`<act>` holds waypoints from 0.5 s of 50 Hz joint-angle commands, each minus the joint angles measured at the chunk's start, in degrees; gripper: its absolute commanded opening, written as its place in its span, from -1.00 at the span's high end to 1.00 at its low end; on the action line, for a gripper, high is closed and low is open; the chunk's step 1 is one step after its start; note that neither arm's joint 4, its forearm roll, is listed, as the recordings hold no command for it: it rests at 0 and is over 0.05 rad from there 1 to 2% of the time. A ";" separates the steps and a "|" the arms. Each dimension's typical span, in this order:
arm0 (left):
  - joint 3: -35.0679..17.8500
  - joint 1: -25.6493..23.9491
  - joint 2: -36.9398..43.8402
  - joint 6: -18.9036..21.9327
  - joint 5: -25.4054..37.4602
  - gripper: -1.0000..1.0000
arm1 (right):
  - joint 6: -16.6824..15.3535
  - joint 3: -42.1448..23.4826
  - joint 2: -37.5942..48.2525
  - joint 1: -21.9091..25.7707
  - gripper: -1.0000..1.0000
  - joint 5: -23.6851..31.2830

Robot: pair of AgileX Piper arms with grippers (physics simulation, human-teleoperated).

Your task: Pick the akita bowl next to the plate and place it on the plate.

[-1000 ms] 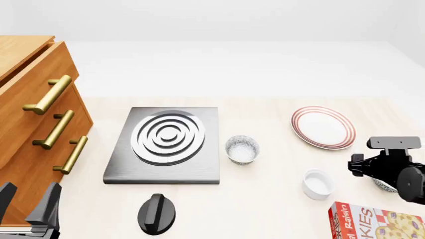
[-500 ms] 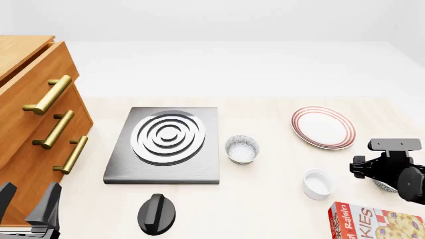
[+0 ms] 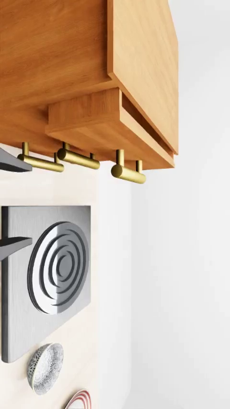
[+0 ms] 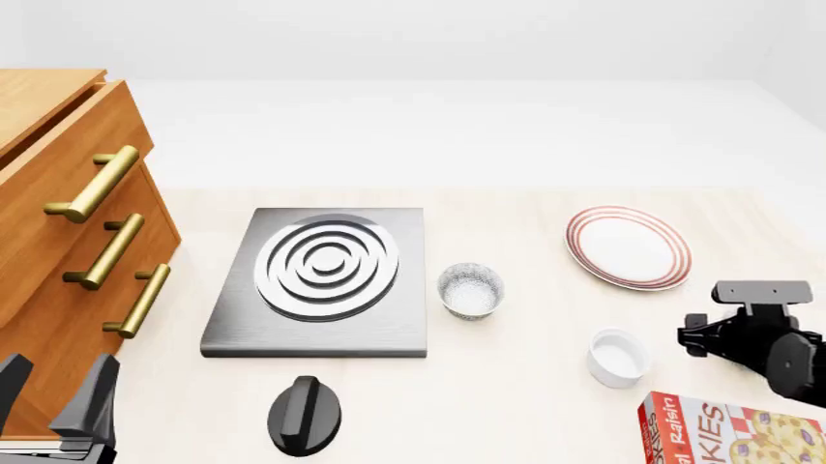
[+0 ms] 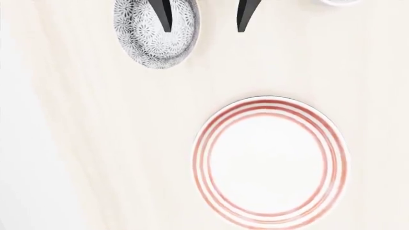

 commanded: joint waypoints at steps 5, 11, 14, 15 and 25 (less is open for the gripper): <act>0.00 -0.02 0.01 -0.08 0.00 -1.00 | -0.53 0.25 0.46 -0.30 -1.00 0.05; 0.00 -0.02 0.01 -0.08 0.00 -1.00 | -0.51 -0.26 1.35 -0.26 -1.00 -0.29; 0.00 -0.02 0.01 -0.08 0.00 -1.00 | -0.51 -0.28 1.44 -0.17 -1.00 -0.29; 0.00 -0.02 0.01 -0.08 0.00 -1.00 | -0.47 -0.36 1.55 -0.16 -1.00 -0.34; 0.00 -0.02 0.01 -0.08 0.00 -1.00 | -1.09 0.23 4.93 -0.33 -1.00 -3.71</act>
